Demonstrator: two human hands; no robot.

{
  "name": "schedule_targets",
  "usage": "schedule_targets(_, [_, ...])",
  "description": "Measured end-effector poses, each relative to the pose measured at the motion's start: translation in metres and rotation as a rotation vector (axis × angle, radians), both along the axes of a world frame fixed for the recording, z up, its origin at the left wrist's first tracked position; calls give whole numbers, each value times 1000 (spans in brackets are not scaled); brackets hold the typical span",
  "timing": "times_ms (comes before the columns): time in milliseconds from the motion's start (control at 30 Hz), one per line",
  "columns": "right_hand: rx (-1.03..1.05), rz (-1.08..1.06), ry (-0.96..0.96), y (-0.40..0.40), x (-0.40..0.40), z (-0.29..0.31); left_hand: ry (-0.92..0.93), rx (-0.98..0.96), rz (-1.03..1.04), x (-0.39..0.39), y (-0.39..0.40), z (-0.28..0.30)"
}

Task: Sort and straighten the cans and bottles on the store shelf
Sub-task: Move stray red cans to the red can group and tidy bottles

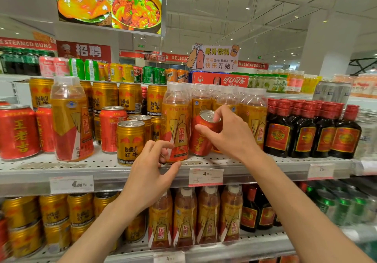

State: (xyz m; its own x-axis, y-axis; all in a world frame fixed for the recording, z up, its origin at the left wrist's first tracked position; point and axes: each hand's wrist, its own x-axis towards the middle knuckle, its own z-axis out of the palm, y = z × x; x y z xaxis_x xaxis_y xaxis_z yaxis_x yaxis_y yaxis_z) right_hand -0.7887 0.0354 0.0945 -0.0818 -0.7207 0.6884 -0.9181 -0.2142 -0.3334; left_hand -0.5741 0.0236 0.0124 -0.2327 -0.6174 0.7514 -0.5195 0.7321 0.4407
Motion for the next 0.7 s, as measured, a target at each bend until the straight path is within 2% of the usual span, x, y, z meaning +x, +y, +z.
schedule_targets(133, [-32,11,-105,17,-10,-7,17,29,-16,0,2,-1])
schedule_targets(367, [9,188,-539,43,-21,-26,-53,23,-62,-17,15,-4])
schedule_targets(700, [129,387,-772,70,-18,-46,-6,101,-112,-26,33,-2])
